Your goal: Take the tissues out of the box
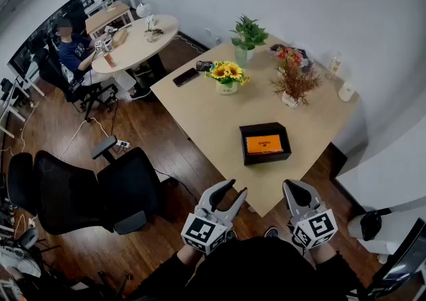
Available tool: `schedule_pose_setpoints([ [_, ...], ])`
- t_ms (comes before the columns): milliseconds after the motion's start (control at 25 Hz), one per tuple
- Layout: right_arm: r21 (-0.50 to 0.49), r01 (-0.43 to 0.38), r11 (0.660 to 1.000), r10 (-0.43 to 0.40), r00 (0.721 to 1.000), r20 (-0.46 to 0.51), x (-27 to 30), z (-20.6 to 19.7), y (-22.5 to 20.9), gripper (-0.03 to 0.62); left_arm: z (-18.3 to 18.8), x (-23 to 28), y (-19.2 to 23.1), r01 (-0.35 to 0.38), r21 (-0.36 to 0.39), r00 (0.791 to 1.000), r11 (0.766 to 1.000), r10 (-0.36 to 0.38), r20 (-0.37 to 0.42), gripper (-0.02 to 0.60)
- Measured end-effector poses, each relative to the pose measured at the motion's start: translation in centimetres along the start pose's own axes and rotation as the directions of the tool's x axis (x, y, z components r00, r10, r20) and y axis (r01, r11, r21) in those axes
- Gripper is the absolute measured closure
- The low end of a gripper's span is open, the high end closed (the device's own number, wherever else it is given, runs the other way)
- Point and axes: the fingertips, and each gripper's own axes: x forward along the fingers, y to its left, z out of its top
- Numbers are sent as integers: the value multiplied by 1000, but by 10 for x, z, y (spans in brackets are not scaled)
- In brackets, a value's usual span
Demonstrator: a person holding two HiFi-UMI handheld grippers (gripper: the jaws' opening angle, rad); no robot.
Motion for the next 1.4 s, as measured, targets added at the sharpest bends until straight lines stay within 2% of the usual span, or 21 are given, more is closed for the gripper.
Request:
schedule_pose_setpoints([
  [160,-48,-5,999,4,1000,-17,33,-1,-5,583,-5,24,40,37,38,998,999,-35,-57,375],
  [320,-85,-11,996,4,997,-81,56,-16,-18,471,-15,63,68,70,82,987,994,-58,-149,334],
  [440,-100,-12,995,1,994,-108,76,-28,-43,446,-33,102,85,99,111,967,989,-69,-245,327],
  [560,-117,-17,993,0,990,-143,104,-44,-80,428,-61,146,98,114,137,927,984,-56,-372,325],
  [640,-119,-39,992,14,978,-207,131,-63,-108,410,-86,176,106,117,148,881,982,-34,-473,324],
  [720,-131,-98,987,49,942,-333,159,-93,-131,388,-112,202,113,131,170,820,977,-11,-572,296],
  [760,-143,-142,979,72,908,-412,172,-110,-139,372,-124,213,116,145,189,786,971,3,-619,281],
  [840,-169,-250,953,115,819,-562,191,-143,-150,349,-145,233,123,174,230,718,958,37,-695,264],
  [920,-194,-353,916,142,734,-664,202,-165,-157,313,-159,244,131,191,244,649,951,64,-758,263],
  [1000,-210,-429,879,162,681,-714,210,-174,-158,258,-171,248,136,203,237,581,950,78,-810,263],
  [1080,-200,-477,856,188,647,-739,217,-177,-155,226,-180,247,140,214,234,523,949,91,-848,262],
  [1200,-183,-524,832,211,604,-769,230,-181,-151,214,-189,249,143,220,241,466,945,116,-877,262],
  [1280,-181,-544,819,207,575,-792,236,-186,-150,216,-192,251,144,225,241,436,944,124,-891,263],
  [1400,-169,-550,818,192,538,-821,240,-195,-150,241,-198,252,145,227,218,397,949,114,-911,264],
])
